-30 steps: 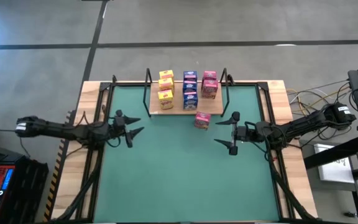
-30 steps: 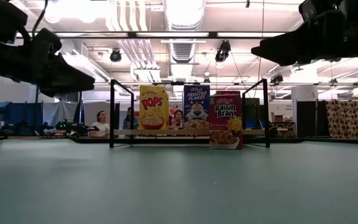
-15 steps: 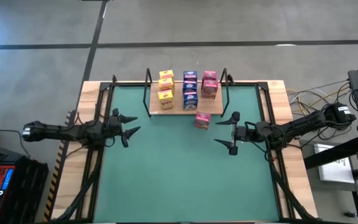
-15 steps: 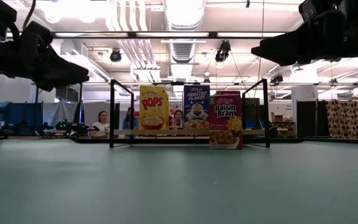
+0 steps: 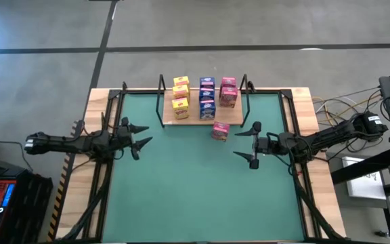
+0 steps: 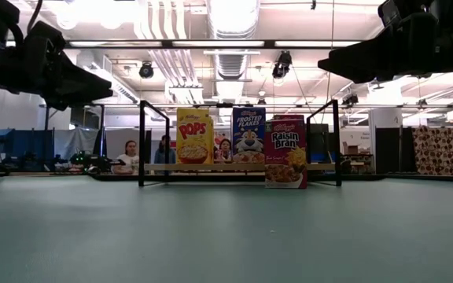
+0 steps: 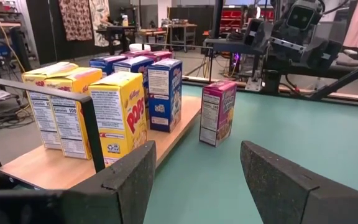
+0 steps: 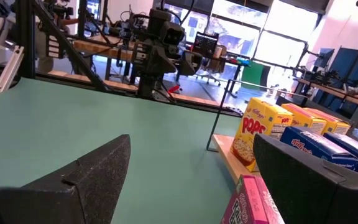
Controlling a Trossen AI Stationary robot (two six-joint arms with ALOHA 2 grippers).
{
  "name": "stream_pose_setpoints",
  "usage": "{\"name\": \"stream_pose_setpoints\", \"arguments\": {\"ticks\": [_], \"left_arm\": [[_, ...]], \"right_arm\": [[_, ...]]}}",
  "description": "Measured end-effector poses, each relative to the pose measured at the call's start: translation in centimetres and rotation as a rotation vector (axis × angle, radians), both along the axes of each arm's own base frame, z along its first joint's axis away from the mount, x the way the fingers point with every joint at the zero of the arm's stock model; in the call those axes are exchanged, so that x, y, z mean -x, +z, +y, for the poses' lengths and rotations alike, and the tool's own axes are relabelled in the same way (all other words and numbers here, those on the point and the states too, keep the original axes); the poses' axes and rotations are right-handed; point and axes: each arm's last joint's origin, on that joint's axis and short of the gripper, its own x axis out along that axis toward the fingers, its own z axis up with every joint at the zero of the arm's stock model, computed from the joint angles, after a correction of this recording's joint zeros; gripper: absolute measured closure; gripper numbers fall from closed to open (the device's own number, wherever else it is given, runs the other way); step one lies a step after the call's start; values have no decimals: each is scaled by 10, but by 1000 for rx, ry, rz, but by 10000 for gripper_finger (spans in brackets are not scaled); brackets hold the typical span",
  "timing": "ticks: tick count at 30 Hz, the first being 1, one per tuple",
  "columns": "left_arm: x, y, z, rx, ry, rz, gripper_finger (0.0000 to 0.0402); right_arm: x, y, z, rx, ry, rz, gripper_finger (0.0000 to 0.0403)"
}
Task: Stack cereal on shelf
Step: Put the pink cereal box on the shelf aligned with the other pink cereal boxes
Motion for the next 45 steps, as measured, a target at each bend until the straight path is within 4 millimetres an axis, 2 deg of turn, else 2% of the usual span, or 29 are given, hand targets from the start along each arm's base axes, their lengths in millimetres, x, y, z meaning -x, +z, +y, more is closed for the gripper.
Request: {"name": "stream_pose_setpoints", "arguments": {"ticks": [21, 29, 34, 41, 45], "left_arm": [[-2, -2, 0, -1, 2, 27, 184], [-2, -2, 0, -2, 2, 26, 184], [-2, -2, 0, -1, 1, 26, 184], [-2, -2, 0, -2, 1, 30, 184], [-2, -2, 0, -2, 1, 33, 184]], "right_arm": [[0, 0, 0, 3, 0, -1, 76], [-1, -1, -2, -47, -59, 24, 76], [-16, 16, -1, -49, -95, 130, 76], [-31, 47, -8, -207, -320, 510, 76], [-40, 60, -9, -199, -358, 524, 76]]}}
